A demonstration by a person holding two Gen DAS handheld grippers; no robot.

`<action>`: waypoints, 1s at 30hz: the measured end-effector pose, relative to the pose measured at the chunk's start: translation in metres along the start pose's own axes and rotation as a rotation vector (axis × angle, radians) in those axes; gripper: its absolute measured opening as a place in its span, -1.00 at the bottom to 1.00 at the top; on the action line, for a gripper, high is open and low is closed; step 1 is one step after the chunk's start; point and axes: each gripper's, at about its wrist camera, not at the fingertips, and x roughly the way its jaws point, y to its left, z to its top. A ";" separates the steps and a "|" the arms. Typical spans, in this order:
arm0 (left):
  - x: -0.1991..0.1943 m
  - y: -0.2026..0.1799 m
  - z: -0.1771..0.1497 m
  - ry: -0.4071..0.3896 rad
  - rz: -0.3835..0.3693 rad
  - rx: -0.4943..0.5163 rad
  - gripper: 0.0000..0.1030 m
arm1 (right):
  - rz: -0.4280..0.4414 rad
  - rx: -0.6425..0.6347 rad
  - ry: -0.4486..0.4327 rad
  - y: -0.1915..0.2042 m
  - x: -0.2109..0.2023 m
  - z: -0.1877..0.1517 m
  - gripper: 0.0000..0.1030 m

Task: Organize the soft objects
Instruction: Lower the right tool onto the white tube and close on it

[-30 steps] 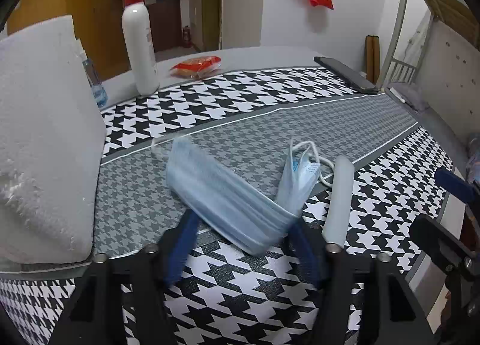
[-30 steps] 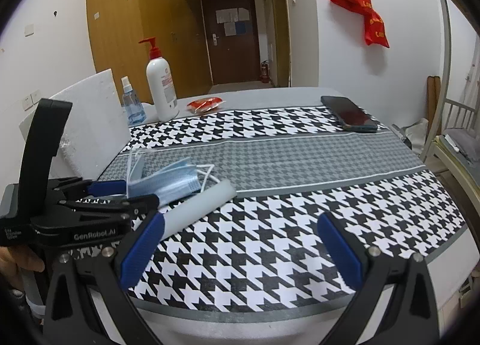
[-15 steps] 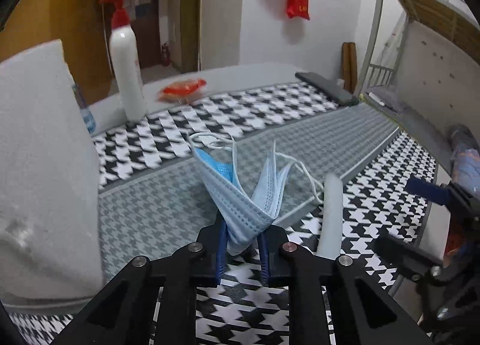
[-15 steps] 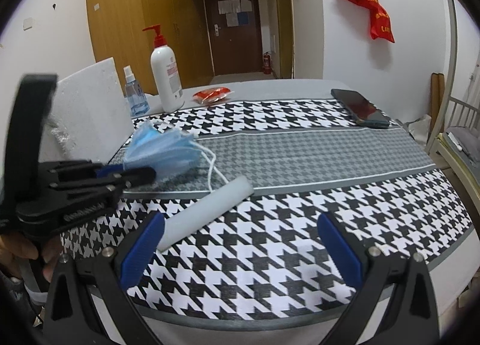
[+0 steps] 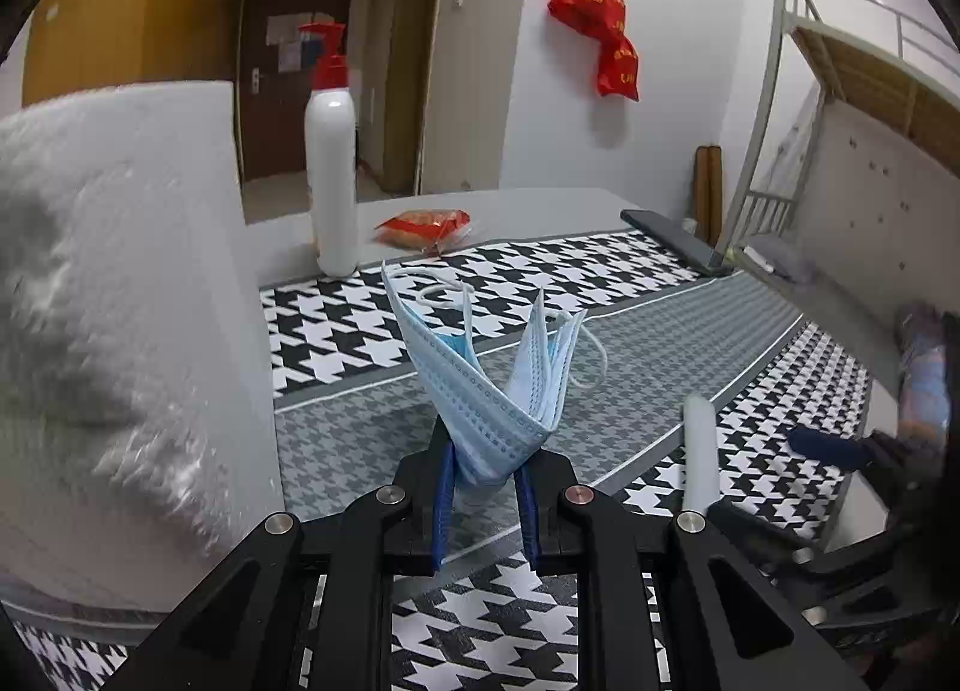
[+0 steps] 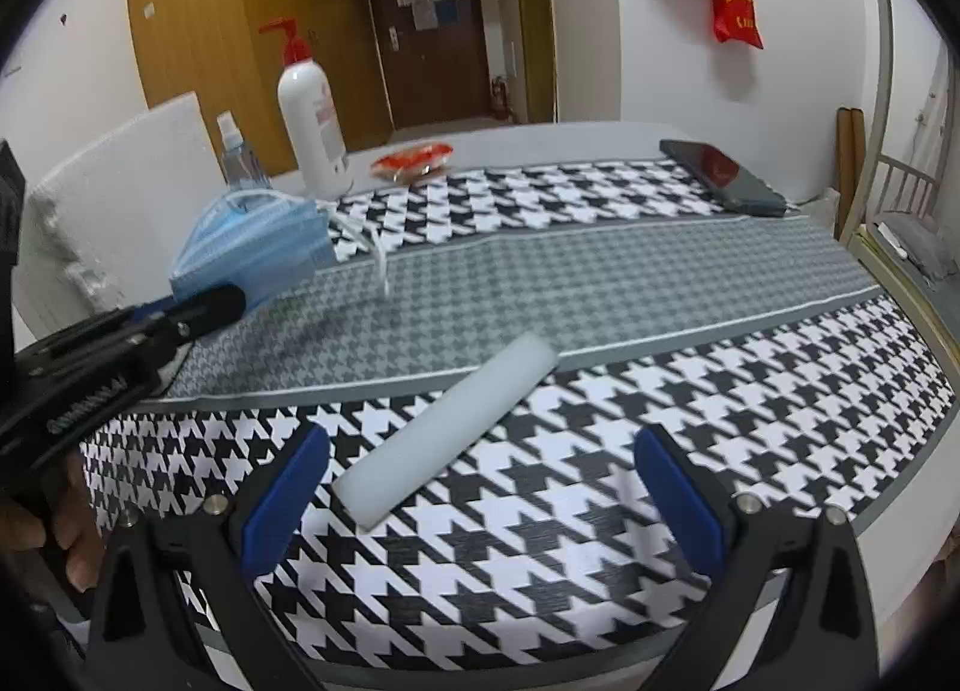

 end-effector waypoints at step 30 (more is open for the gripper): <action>-0.025 0.004 -0.011 -0.077 -0.035 -0.026 -0.62 | 0.042 0.010 0.077 0.021 0.003 -0.002 -0.48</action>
